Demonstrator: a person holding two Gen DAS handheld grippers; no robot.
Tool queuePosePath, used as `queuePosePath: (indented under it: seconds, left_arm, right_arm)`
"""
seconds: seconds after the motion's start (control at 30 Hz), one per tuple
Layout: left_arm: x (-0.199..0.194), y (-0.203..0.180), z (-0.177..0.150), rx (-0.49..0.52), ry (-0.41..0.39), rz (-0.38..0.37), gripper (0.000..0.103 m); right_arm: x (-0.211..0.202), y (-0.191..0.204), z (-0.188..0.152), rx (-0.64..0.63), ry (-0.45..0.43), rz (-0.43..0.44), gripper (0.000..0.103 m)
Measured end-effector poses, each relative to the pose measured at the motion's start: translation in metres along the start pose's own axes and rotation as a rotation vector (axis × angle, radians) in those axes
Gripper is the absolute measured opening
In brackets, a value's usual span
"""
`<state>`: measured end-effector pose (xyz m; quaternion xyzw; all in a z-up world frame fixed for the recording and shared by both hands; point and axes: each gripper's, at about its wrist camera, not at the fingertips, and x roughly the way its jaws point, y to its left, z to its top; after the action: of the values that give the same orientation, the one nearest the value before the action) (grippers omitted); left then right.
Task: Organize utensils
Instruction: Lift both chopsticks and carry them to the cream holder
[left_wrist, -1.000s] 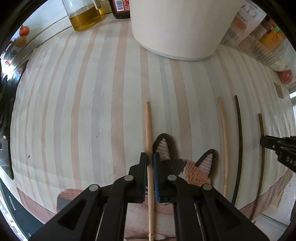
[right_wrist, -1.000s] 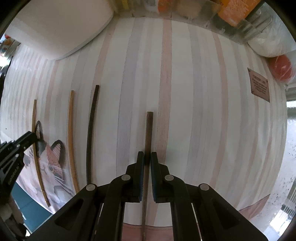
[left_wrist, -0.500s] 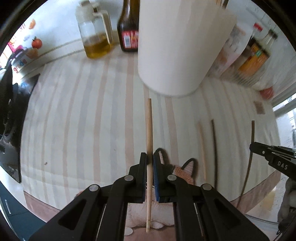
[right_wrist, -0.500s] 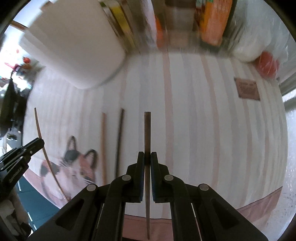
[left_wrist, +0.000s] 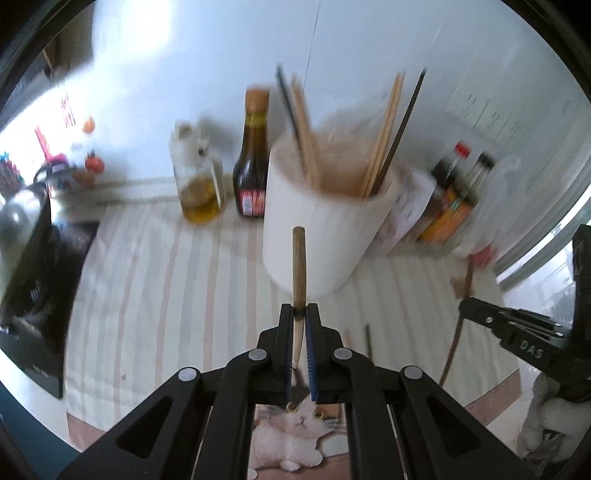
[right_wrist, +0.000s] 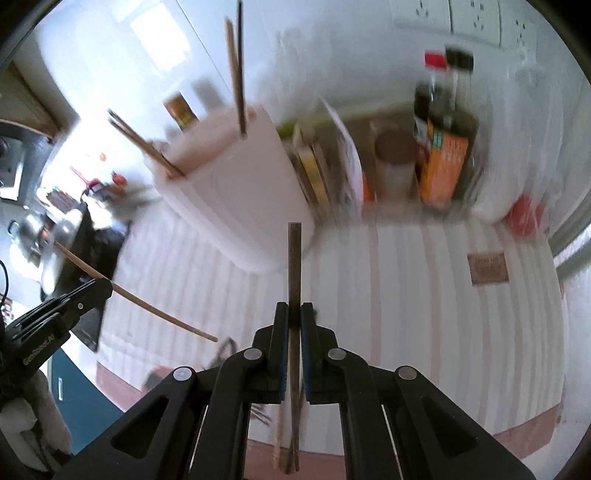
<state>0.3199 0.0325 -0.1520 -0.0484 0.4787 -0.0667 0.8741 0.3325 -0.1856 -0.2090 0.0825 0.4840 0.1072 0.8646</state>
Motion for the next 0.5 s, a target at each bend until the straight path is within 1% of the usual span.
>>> queuePosePath:
  seconds: [0.23, 0.4, 0.5]
  left_arm:
    - [-0.058, -0.014, 0.037, 0.026, -0.158, -0.048, 0.004]
    - [-0.091, -0.021, 0.065, 0.051, -0.245, -0.069, 0.004]
    - [-0.104, -0.024, 0.078, 0.062, -0.287, -0.064, 0.004]
  right_arm:
    - [-0.048, 0.013, 0.041, -0.005, -0.151, 0.044, 0.006]
    - [-0.086, 0.026, 0.081, -0.029, -0.264, 0.065, 0.006]
    - [-0.104, 0.034, 0.1, -0.041, -0.324, 0.071, 0.006]
